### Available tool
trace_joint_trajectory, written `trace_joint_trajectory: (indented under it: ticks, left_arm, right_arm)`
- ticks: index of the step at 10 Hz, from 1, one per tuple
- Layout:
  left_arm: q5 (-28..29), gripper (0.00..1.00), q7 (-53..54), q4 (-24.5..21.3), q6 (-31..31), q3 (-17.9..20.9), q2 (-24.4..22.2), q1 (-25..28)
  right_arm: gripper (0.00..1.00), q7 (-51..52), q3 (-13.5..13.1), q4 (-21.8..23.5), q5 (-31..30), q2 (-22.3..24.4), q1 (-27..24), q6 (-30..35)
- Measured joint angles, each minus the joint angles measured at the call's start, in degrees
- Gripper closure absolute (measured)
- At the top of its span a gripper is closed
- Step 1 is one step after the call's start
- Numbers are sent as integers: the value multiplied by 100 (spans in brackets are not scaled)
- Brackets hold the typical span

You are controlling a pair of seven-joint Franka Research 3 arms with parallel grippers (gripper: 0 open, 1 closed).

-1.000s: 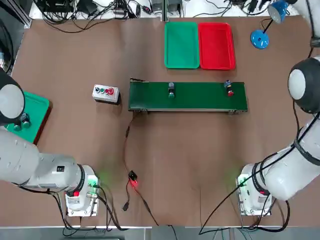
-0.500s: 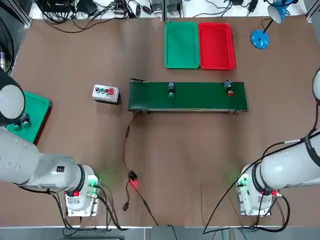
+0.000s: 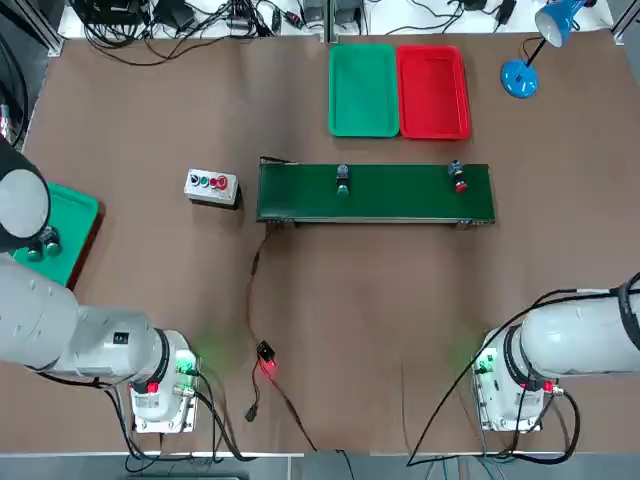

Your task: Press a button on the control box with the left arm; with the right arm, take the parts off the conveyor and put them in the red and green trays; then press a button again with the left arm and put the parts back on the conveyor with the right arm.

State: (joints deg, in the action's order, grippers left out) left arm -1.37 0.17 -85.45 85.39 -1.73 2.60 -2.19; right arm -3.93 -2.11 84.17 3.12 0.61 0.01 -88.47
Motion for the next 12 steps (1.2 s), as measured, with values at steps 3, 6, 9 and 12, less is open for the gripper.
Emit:
trace_joint_trajectory:
  ticks: [3, 6, 9, 12]
  left_arm:
    - [0, 0, 0, 0, 0, 7, 0, 26]
    - [0, 0, 0, 0, 0, 8, 0, 33]
    - [0, 0, 0, 0, 0, 8, 0, 48]
    - [0, 0, -6, 0, 0, 8, 0, 48]
  right_arm:
    - [0, 0, 3, 56, 0, 0, -53, -8]
    - [0, 0, 29, 56, 0, 0, -53, -14]
    - [0, 0, 81, 59, 0, 0, -53, -13]
    - [0, 1, 82, 62, 0, 0, -53, -13]
